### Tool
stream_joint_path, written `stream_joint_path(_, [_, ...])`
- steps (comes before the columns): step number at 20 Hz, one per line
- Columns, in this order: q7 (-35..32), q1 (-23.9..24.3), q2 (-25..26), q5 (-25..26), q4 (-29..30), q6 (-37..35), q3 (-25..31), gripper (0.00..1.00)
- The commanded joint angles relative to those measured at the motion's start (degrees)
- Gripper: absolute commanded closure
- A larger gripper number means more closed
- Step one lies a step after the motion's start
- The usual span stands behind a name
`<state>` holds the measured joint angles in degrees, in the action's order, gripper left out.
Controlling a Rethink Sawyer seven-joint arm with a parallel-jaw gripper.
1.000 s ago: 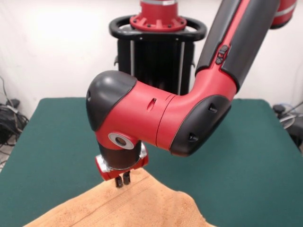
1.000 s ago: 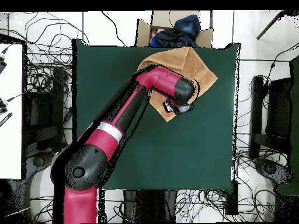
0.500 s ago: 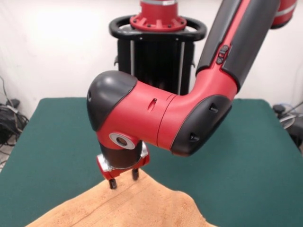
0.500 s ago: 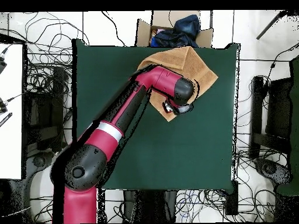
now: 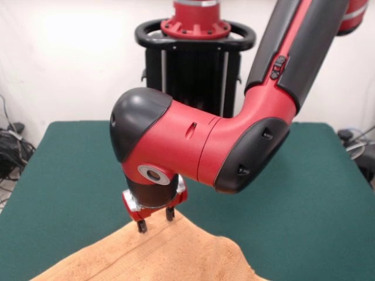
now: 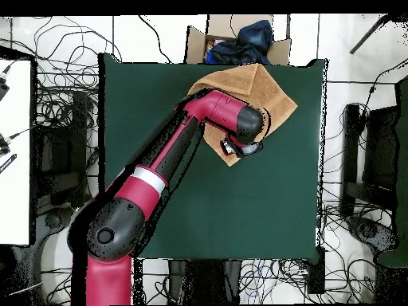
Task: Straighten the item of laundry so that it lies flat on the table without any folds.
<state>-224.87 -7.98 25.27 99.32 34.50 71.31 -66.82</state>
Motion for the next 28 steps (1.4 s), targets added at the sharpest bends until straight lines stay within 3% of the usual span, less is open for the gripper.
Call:
stream_joint_path(1, [-17.37, -1.70, 2.66, -3.11, 0.85, 5.57, 4.12, 0.00])
stream_joint_path(4, [-17.49, -2.16, 3.27, -2.80, 1.48, 5.26, 3.87, 0.00])
stream_joint_path(9, [-16.89, -1.89, 6.48, -4.07, -0.28, -1.54, 4.27, 0.00])
stream_joint_path(16, [-14.98, -1.41, 6.63, -4.52, -0.75, -1.88, 4.52, 0.00])
stream_joint_path(17, [-14.33, -1.32, 6.45, -4.83, -0.71, -2.06, 4.76, 1.00])
stream_joint_path(28, [-13.02, -0.93, 5.95, -5.14, -1.02, -1.45, 5.33, 1.00])
